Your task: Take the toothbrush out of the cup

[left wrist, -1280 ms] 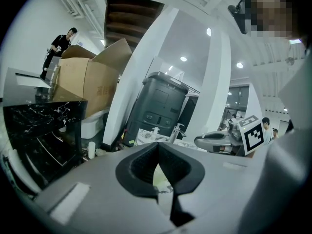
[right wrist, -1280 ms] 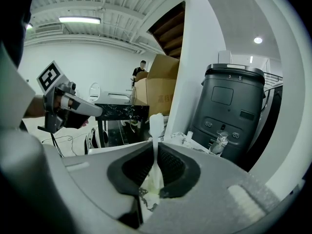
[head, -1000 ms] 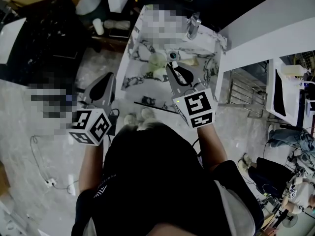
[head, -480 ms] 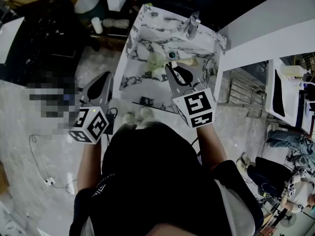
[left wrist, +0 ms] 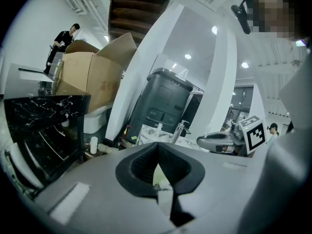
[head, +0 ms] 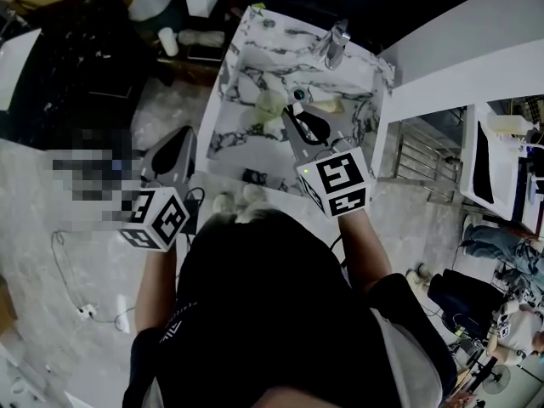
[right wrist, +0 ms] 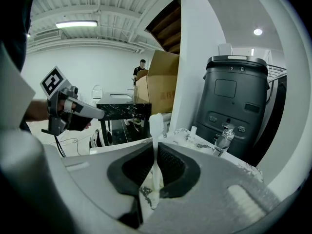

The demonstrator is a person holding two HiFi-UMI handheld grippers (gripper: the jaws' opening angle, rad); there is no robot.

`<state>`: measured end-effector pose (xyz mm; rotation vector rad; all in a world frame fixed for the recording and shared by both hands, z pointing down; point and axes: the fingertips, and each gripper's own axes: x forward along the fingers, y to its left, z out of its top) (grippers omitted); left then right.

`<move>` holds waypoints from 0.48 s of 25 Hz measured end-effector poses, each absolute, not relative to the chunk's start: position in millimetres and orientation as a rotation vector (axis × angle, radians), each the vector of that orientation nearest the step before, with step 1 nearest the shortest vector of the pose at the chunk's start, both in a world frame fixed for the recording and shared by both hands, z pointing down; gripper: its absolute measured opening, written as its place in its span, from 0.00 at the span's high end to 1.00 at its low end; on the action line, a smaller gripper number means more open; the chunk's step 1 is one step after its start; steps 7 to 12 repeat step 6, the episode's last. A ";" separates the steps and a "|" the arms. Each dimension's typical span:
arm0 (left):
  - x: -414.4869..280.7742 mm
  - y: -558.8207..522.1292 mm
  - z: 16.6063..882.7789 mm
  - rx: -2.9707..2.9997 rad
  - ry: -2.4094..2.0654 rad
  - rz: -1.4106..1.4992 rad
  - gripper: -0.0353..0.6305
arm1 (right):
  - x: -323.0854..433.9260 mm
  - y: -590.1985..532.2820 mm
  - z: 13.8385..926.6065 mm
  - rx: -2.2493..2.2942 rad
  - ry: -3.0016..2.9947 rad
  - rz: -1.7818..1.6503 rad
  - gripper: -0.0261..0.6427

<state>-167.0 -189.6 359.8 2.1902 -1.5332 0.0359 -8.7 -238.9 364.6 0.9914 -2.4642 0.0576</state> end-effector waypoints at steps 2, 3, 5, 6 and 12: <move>-168.9 -189.4 360.8 2.184 -1.538 0.034 0.92 | -10.4 -240.7 365.7 0.988 -2.465 0.059 0.92; -169.9 -189.6 361.0 2.182 -1.540 0.033 0.92 | -11.0 -241.7 366.1 0.987 -2.465 0.059 0.92; -171.9 -190.1 360.9 2.179 -1.545 0.029 0.92 | -12.3 -243.9 366.9 0.989 -2.466 0.060 0.92; -173.1 -190.4 360.7 2.177 -1.548 0.027 0.92 | -13.0 -245.1 367.2 0.989 -2.466 0.060 0.92; -173.1 -190.4 360.7 2.177 -1.548 0.027 0.92 | -13.0 -245.1 367.2 0.989 -2.466 0.060 0.92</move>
